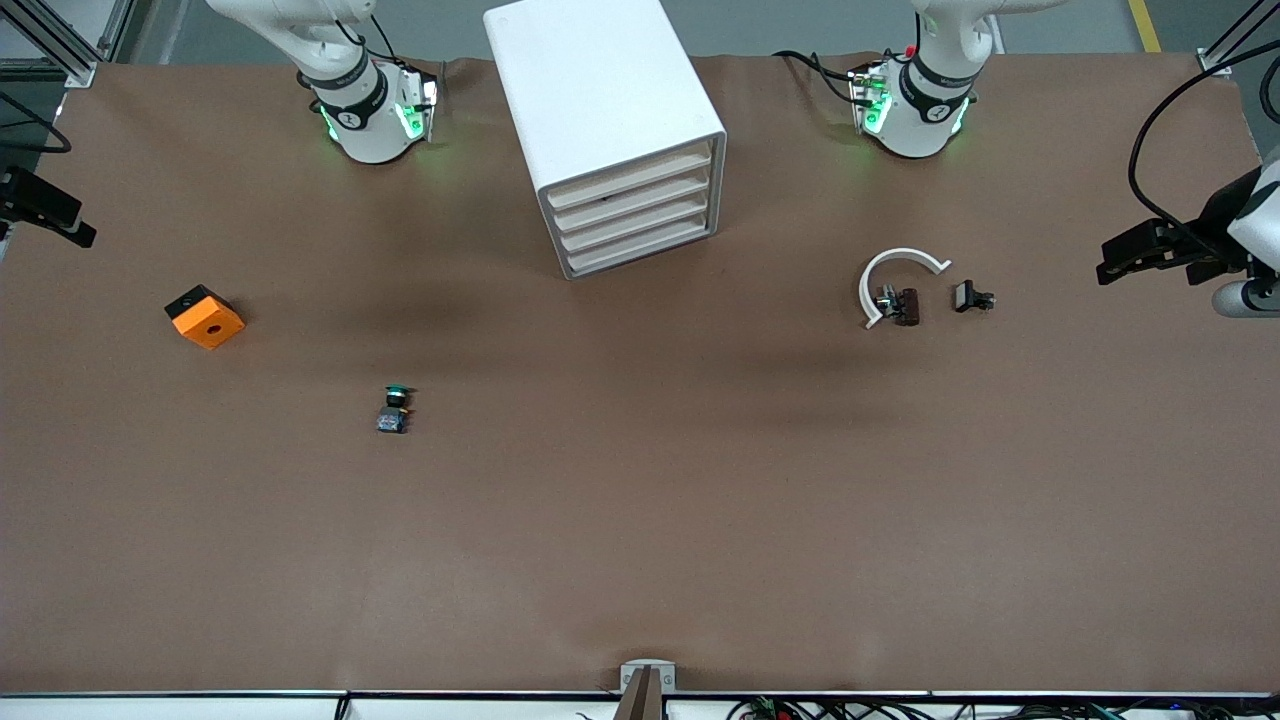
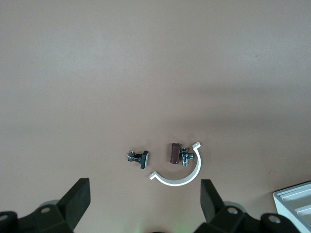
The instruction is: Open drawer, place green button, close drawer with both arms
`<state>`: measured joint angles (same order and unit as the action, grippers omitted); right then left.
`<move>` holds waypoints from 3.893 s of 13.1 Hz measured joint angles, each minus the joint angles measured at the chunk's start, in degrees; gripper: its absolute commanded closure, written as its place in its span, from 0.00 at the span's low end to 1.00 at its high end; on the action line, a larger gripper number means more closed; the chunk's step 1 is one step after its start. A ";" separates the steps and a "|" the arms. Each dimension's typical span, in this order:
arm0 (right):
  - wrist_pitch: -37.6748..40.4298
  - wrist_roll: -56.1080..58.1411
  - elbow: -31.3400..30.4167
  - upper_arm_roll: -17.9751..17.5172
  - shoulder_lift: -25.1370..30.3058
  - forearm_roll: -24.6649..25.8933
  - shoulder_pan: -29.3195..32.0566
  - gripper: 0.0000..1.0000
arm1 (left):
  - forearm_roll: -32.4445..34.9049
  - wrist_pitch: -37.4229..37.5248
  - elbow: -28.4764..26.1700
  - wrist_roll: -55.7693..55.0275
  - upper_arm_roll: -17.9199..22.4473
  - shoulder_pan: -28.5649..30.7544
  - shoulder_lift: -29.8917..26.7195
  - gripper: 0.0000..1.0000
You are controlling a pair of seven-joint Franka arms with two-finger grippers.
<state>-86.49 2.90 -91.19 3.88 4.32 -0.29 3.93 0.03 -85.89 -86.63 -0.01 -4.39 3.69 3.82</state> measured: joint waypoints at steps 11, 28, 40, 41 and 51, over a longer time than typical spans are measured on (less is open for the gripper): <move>0.00 0.00 0.00 0.00 0.00 0.00 0.00 0.00 | 0.00 0.60 -0.04 0.02 0.31 1.01 0.80 0.00; -0.03 -0.01 -0.12 0.00 0.01 0.00 0.00 0.00 | 0.00 -16.26 -5.19 -34.06 -0.69 -10.95 22.37 0.00; -0.05 -0.01 -0.12 0.00 0.01 0.00 0.00 0.00 | -11.02 -12.93 -5.06 -83.42 -9.17 -13.95 27.69 0.00; -0.05 -0.01 -0.12 0.00 0.01 0.00 0.00 0.00 | -12.43 -12.07 -5.05 -86.70 -9.52 -14.06 28.31 0.00; -0.05 -0.01 -0.12 0.00 0.01 0.00 0.00 0.00 | -32.56 -3.71 -2.49 -109.53 -11.15 -14.07 37.06 0.00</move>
<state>-86.54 2.89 -91.31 3.88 4.33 -0.29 3.93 -32.53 -89.60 -89.12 -109.54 -15.54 -10.37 40.87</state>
